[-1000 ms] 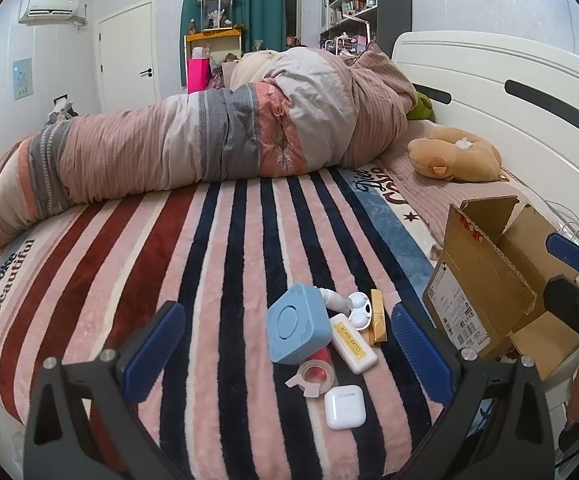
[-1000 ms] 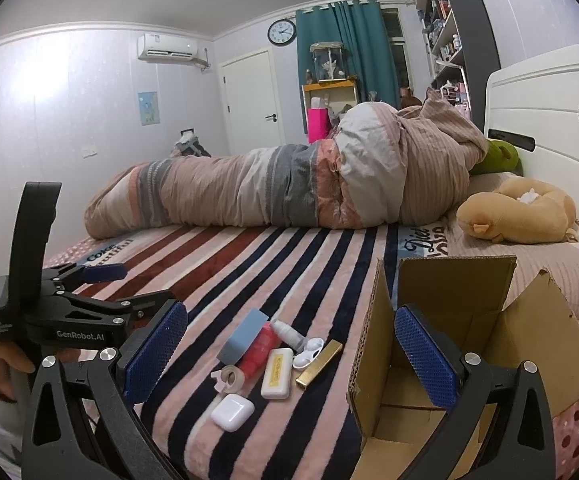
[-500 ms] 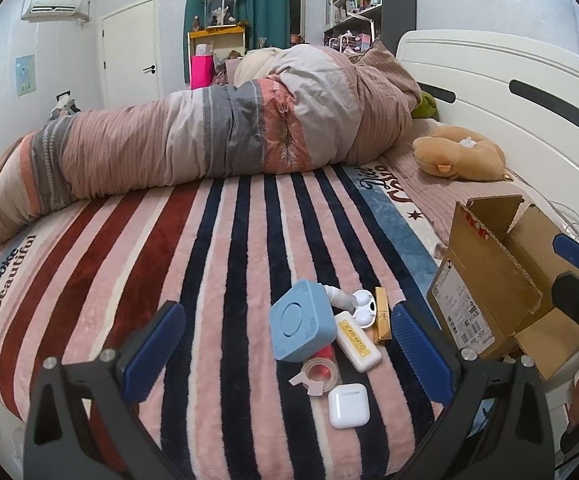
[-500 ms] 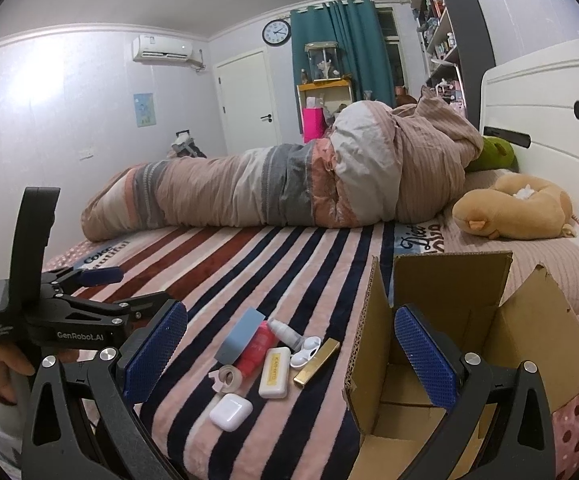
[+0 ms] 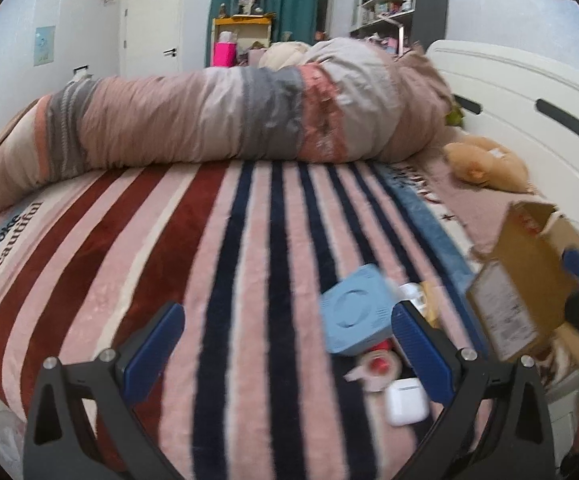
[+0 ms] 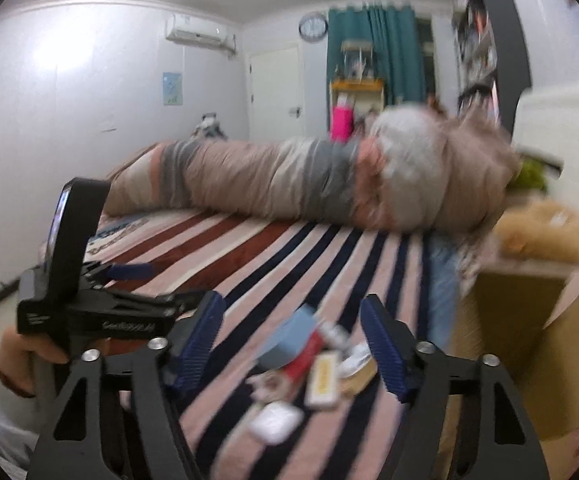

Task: Organize rigid objects
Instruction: 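Grasp the white earbuds case with the right tool while the left tool grasps the clear tape roll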

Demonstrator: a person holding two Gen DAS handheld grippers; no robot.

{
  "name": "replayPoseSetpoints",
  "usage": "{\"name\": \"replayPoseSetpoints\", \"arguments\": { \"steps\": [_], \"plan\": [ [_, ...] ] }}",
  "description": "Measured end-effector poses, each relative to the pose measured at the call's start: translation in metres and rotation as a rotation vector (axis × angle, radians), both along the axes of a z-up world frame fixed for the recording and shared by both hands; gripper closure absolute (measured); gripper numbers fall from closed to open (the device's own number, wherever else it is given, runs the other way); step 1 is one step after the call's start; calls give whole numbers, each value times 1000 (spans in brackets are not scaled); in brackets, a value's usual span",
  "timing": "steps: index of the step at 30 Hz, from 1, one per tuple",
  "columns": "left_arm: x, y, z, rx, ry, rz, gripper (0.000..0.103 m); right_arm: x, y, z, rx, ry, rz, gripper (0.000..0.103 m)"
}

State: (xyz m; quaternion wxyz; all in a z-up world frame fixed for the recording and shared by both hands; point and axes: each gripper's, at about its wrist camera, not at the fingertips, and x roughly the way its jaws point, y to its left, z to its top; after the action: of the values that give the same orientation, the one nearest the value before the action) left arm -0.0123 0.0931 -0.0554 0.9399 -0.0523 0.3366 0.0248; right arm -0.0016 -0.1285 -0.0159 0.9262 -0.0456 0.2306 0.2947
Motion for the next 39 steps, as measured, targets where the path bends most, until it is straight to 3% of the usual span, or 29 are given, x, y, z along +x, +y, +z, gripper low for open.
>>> {"name": "replayPoseSetpoints", "arguments": {
  "steps": [5,10,15,19,21,25,28,30,36,39],
  "plan": [
    [11,24,-38,-68,76,-15,1,22,20,-68,-19,248,-12,40],
    [16,26,-63,-103,130,-39,1,36,24,-119,-72,386,-69,40],
    [19,20,-78,-116,158,-67,1,46,27,-144,-89,463,-94,43],
    [23,13,-88,-120,178,-114,1,54,41,-155,-142,451,-143,56],
    [23,9,-91,-157,177,-162,2,54,44,-154,-167,427,-145,56],
    [19,-6,-98,-260,177,-297,16,45,34,-151,-225,389,-184,59],
    [23,-26,-109,-275,200,-361,33,40,20,-152,-234,390,-200,59],
    [28,-41,-116,-260,211,-376,41,38,16,-153,-231,388,-204,59],
    [39,-65,-121,-170,177,-374,42,39,4,-156,-182,413,-182,58],
    [45,-70,-123,-123,182,-352,57,38,5,-155,-179,412,-175,58]
  ]
}}
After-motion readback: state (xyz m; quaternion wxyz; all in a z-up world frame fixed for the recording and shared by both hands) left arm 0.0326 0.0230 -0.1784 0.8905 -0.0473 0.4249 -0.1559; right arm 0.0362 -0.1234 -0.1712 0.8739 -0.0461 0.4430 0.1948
